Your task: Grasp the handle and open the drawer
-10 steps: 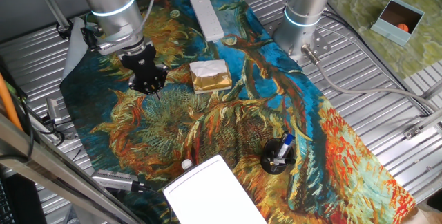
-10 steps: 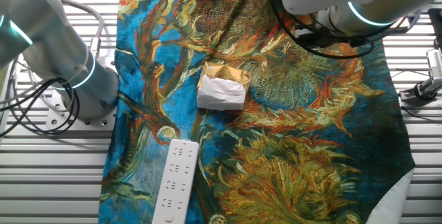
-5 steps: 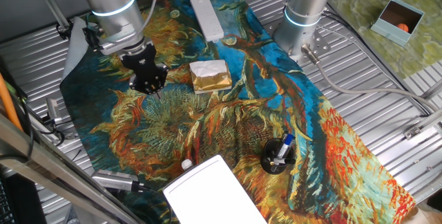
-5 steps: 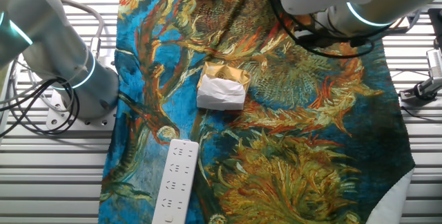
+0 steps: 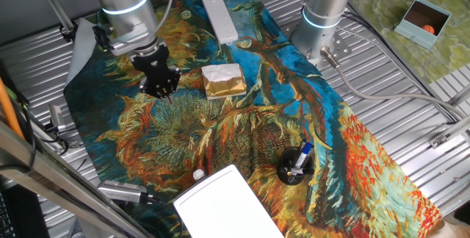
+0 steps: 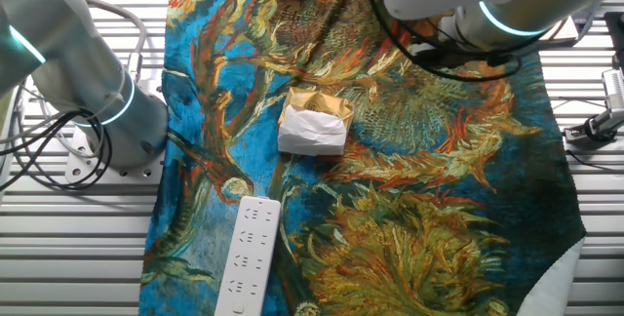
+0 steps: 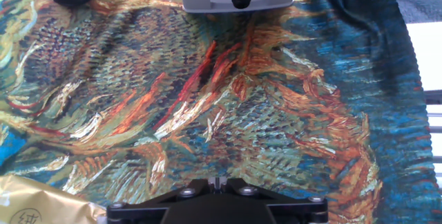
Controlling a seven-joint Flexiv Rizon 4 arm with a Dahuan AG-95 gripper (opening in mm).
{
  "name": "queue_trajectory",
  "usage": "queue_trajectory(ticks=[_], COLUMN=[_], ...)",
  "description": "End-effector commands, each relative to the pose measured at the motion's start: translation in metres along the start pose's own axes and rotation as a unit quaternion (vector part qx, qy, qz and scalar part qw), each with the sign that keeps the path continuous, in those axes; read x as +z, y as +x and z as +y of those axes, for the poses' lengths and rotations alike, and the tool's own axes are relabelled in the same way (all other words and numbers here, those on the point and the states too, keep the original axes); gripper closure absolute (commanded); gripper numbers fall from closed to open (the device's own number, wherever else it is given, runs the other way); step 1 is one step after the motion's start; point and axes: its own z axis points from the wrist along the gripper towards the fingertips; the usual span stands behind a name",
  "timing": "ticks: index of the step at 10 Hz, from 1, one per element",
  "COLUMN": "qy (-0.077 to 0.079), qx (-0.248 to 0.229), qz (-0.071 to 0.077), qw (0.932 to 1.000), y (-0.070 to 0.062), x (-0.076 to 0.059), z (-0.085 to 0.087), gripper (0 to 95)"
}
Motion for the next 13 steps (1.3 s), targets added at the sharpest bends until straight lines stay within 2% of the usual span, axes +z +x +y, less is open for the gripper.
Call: queue_trajectory(ticks=[1,9,11,12,13], qy=[0.003,0.004,0.002,0.002,-0.001], qx=[0.010,0.025,0.031,0.032,0.013], qz=[-0.007,0.003,0.011,0.011,0.000], qw=[0.9999,0.9997,0.9995,0.9994,0.9999], y=[-0.0008,-0.0012,-0.0006,-0.0005,-0.0010], x=[-0.0029,-0.0044,-0.0050,-0.0050,-0.0047], z=[0.0012,0.0015,0.0031,0.0033,0.0063], gripper=[95.0,95.0,95.0,95.0,95.0])
